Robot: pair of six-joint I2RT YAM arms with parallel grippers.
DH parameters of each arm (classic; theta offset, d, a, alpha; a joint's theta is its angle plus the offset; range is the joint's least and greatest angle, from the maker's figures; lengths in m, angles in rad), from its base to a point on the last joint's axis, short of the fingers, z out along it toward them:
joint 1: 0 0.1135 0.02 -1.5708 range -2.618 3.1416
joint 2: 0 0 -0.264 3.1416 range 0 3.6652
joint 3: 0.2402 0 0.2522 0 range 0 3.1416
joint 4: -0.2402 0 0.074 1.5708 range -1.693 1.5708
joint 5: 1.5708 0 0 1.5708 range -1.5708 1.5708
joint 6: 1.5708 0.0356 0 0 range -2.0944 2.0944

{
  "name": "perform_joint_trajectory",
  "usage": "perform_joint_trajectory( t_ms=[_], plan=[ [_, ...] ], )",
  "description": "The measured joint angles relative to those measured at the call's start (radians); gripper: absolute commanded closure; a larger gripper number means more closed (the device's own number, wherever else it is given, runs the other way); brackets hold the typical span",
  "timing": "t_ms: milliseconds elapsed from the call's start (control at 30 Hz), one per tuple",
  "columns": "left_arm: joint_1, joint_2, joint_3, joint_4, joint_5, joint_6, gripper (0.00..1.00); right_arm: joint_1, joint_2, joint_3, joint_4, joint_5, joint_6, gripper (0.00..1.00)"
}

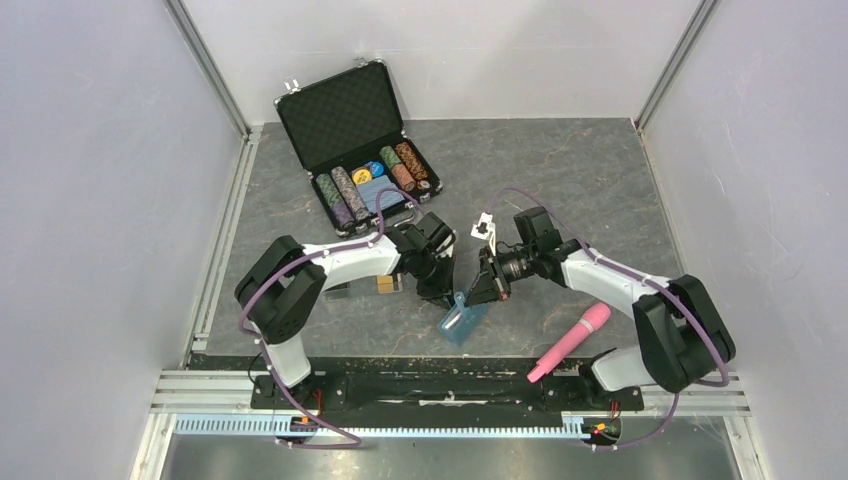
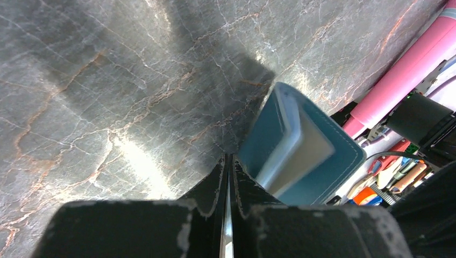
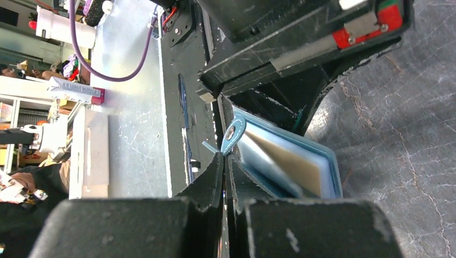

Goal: Put the credit cards into the card holder
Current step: Close the card holder at the center of the board.

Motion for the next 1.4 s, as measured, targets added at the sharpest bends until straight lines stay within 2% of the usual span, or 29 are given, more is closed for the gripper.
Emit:
perform_joint_trajectory(
  t_ms=[233, 267, 400, 533, 700, 933, 1100, 1200, 1400],
  plan=[
    [-0.035, 0.002, 0.002, 0.006, 0.019, 0.000, 0.88, 0.000, -0.034, -0.032, 0.016, 0.027, 0.016, 0.97],
    [-0.040, 0.002, 0.002, 0.011, 0.027, 0.000, 0.87, 0.000, -0.034, -0.032, 0.009, 0.045, 0.019, 0.90],
    [-0.047, 0.002, 0.002, 0.047, 0.057, 0.000, 0.84, 0.000, -0.024, -0.027, -0.035, 0.109, 0.031, 0.48],
    [-0.047, 0.002, 0.002, 0.035, 0.032, -0.001, 0.75, 0.000, 0.044, 0.011, -0.111, 0.182, 0.030, 0.41],
    [-0.047, 0.001, 0.011, -0.101, -0.122, 0.000, 0.61, 0.000, 0.057, 0.050, -0.187, 0.282, 0.033, 0.30],
    [-0.044, -0.021, 0.046, -0.243, -0.274, 0.002, 0.55, -0.014, 0.018, 0.079, -0.240, 0.369, 0.036, 0.26],
    [-0.050, -0.051, 0.067, -0.255, -0.289, 0.010, 0.51, -0.068, 0.015, 0.080, -0.303, 0.389, 0.038, 0.27],
    [-0.066, -0.081, 0.071, -0.255, -0.290, 0.020, 0.50, -0.097, 0.007, 0.072, -0.338, 0.391, 0.037, 0.30],
    [-0.139, -0.142, 0.098, -0.214, -0.284, 0.051, 0.49, -0.102, 0.003, 0.051, -0.387, 0.386, 0.032, 0.35]
  ],
)
